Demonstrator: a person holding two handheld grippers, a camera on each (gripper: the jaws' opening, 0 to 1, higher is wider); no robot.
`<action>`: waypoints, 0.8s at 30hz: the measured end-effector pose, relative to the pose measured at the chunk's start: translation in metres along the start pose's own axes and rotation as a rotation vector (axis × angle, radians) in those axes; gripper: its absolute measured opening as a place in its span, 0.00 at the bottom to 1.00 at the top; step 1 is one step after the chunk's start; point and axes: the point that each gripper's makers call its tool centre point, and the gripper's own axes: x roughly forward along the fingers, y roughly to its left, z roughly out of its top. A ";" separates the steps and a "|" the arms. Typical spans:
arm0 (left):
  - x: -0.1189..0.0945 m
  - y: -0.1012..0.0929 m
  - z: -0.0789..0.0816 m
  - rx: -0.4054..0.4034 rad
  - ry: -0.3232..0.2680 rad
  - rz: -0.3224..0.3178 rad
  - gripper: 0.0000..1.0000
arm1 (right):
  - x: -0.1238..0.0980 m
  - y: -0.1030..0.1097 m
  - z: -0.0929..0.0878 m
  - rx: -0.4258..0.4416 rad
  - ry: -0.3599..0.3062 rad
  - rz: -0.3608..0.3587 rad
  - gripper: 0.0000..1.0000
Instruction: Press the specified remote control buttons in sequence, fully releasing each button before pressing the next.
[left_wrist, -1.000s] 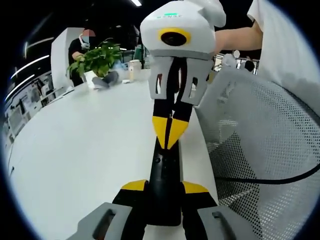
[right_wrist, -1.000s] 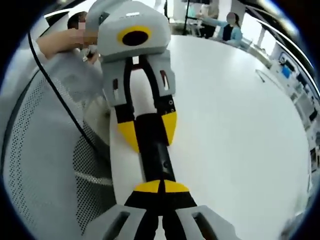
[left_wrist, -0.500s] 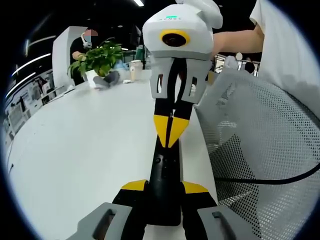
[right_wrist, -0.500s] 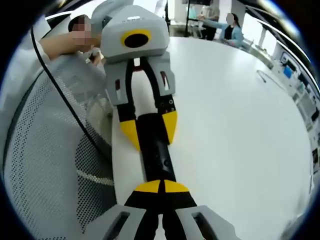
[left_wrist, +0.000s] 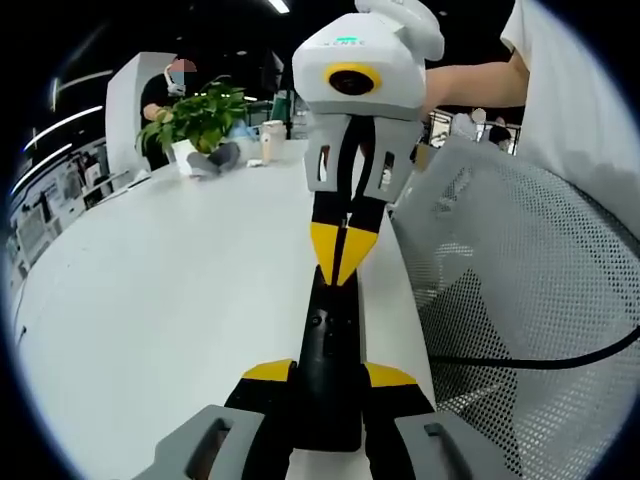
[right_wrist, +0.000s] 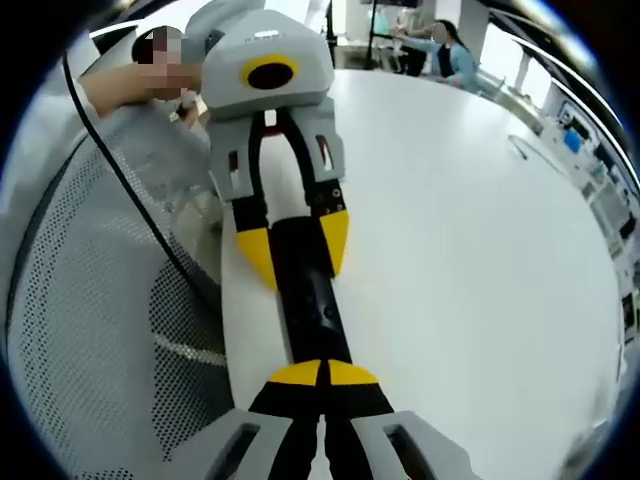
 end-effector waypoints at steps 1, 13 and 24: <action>0.000 0.000 0.000 -0.001 -0.001 0.000 0.24 | 0.000 0.000 0.000 0.001 -0.001 -0.002 0.00; 0.000 0.000 0.000 0.003 -0.002 -0.003 0.24 | 0.002 -0.001 0.000 -0.024 0.005 -0.066 0.00; 0.000 0.000 0.000 0.003 -0.008 -0.003 0.24 | 0.000 -0.003 0.002 0.177 -0.171 -0.128 0.00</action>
